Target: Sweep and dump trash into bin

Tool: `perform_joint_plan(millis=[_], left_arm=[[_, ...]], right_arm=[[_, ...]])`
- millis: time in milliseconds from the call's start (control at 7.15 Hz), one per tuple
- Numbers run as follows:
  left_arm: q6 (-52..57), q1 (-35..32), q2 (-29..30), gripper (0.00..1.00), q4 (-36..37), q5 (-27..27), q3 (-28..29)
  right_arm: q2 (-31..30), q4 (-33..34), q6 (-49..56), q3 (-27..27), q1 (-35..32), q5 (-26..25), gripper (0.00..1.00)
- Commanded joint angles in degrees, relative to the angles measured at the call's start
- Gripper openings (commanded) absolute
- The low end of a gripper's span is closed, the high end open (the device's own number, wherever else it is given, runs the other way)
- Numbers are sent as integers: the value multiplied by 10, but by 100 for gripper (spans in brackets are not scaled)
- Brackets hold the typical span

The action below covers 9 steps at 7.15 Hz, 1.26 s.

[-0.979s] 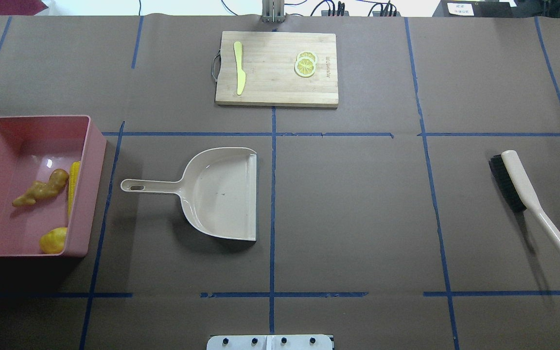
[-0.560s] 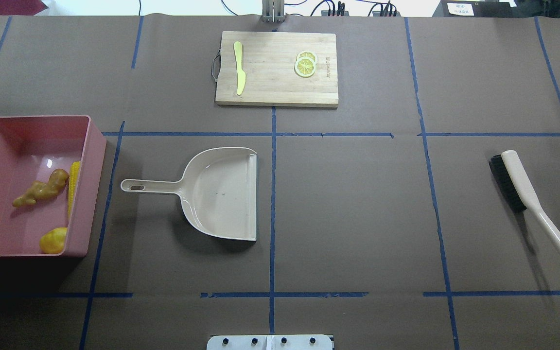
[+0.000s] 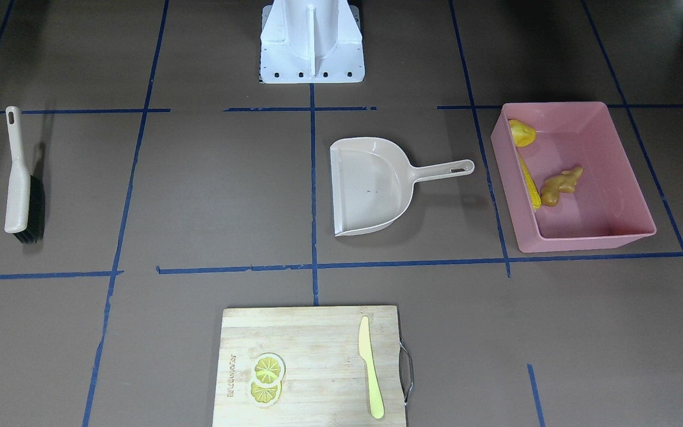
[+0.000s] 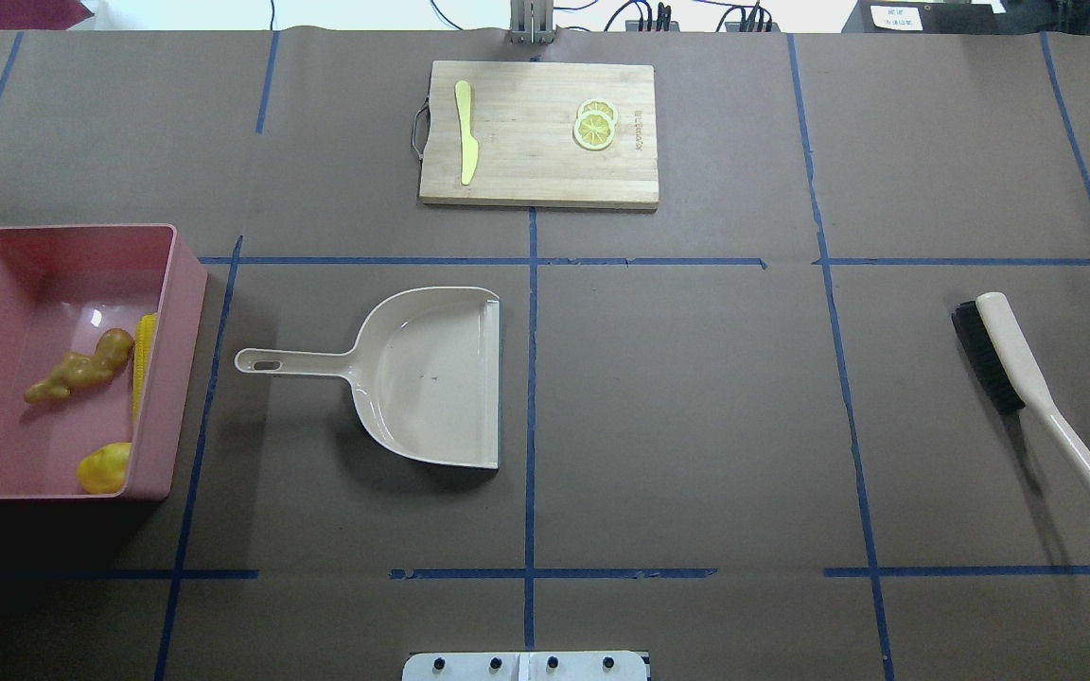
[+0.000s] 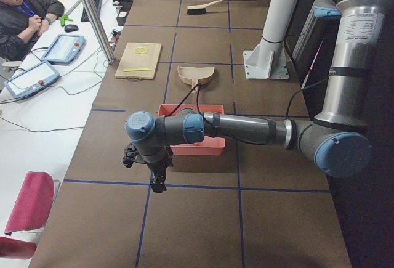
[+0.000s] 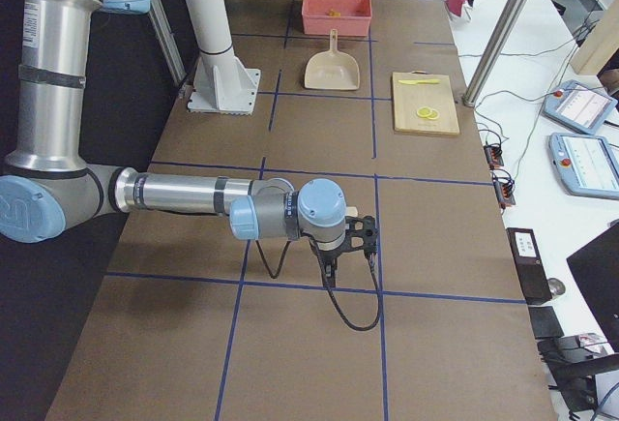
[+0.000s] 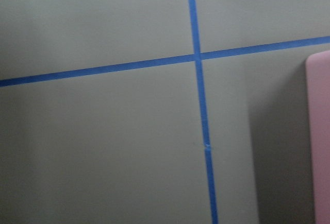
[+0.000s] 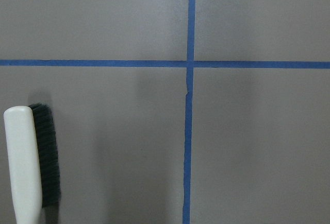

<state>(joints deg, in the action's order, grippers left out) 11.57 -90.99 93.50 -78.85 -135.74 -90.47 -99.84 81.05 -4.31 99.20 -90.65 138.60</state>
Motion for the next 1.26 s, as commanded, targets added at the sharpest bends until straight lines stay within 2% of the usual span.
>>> perform_joint_plan(millis=[0,280,560,1119], left_arm=[[-62,-1,-2,100,-58,-3,9],[-70,0,-2,100,-66,2,18],[-71,0,-2,100,-65,39,31],[-68,0,-24,100,-67,39,16]], right_arm=[[1,0,-3,0,0,0,100],[1,0,-3,-1,0,-1,100],[2,0,-3,-1,0,-1,100],[2,0,-4,0,0,-1,100]])
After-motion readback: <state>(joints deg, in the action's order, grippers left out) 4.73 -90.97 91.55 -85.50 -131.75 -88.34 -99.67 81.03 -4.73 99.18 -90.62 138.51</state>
